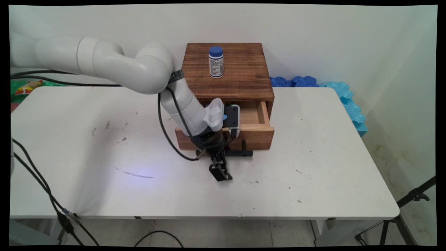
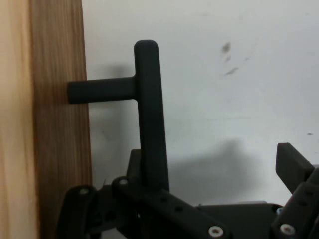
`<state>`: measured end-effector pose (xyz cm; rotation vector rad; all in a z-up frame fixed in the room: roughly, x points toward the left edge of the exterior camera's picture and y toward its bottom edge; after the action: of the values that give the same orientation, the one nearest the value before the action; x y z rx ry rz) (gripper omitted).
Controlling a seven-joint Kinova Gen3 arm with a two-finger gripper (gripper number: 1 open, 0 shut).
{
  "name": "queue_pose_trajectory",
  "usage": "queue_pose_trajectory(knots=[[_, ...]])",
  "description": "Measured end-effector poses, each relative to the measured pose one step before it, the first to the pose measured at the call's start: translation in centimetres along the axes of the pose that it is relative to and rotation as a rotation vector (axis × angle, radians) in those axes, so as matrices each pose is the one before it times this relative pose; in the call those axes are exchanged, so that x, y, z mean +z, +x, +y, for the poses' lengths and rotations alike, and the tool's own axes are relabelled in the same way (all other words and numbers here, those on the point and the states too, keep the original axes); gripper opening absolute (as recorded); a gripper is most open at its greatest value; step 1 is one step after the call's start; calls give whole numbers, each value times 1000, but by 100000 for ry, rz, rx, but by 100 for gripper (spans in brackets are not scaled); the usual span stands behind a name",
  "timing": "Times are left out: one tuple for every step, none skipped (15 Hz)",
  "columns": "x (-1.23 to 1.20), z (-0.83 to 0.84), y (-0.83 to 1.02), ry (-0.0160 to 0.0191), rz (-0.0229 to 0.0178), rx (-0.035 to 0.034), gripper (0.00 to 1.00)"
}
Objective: Open the drawer
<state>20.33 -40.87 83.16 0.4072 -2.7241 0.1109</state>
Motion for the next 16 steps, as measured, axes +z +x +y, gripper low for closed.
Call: queue_pose_trajectory(knots=[[-91, 579, -20, -228, 33, 214, 100], [-62, 382, -11, -130, 27, 178, 100], [-95, 600, 7, -196, 85, 293, 100], [-118, 702, 3, -204, 109, 303, 100], [-93, 602, 20, -141, 42, 283, 100], [-111, 702, 43, -167, 47, 318, 100], [-112, 687, 35, -146, 39, 277, 100], [-101, 590, 25, -82, -12, 239, 100], [-64, 374, 13, -44, -29, 140, 100], [-109, 652, 10, -96, -70, 224, 100], [-99, 551, 2, -91, -47, 103, 100], [-109, 608, 16, -97, -30, 128, 100], [-90, 500, 22, -94, -9, 104, 100], [-99, 546, 39, -109, 18, 130, 100], [-114, 521, 33, -85, 56, 77, 100], [-110, 488, 37, -117, 38, 85, 100]])
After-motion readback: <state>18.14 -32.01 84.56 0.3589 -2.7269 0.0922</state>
